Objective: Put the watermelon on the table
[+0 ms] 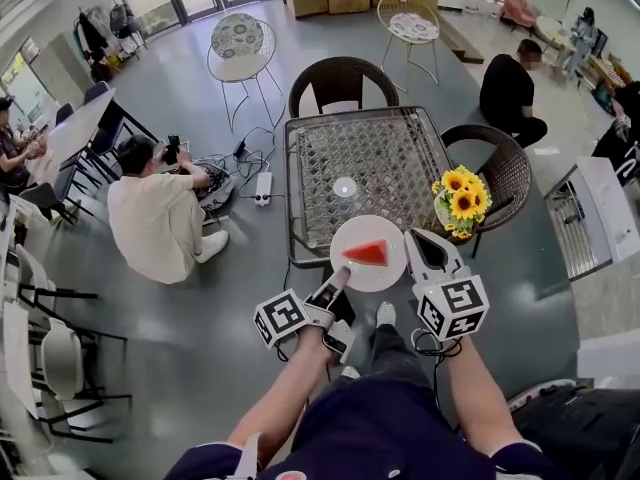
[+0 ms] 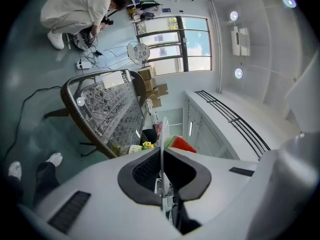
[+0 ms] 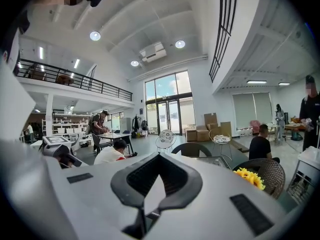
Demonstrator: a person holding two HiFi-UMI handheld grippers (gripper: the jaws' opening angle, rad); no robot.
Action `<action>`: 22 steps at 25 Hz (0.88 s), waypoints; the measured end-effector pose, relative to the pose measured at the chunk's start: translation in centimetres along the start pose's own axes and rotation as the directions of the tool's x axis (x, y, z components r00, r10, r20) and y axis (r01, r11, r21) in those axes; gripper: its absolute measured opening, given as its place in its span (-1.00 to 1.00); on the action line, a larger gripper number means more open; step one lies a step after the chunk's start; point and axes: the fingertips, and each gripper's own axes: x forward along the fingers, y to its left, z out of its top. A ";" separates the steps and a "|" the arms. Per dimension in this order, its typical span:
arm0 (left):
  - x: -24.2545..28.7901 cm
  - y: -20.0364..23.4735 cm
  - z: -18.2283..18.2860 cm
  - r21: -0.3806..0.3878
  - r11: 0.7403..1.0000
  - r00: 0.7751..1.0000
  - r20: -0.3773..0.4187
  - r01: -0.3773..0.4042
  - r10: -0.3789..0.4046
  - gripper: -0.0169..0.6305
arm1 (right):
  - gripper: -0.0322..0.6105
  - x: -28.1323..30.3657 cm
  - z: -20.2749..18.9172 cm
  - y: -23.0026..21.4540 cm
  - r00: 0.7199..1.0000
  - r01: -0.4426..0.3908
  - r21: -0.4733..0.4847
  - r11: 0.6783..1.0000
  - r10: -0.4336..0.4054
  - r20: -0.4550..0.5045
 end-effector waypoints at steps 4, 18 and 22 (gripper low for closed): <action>2.9 0.4 1.3 0.000 1.000 1.000 0.000 -0.014 0.014 -0.91 | -0.89 2.6 0.1 -2.4 1.000 -0.007 0.016 1.000 0.007 -0.002; 13.6 0.4 6.9 0.006 0.998 0.997 0.047 -0.055 0.054 -0.91 | -0.89 12.7 1.3 -11.1 0.997 -0.078 0.050 0.996 0.079 -0.026; 16.2 0.5 7.9 0.009 0.998 0.996 0.064 -0.068 0.068 -0.91 | -0.89 14.9 1.4 -13.5 0.994 -0.099 0.059 0.993 0.101 -0.029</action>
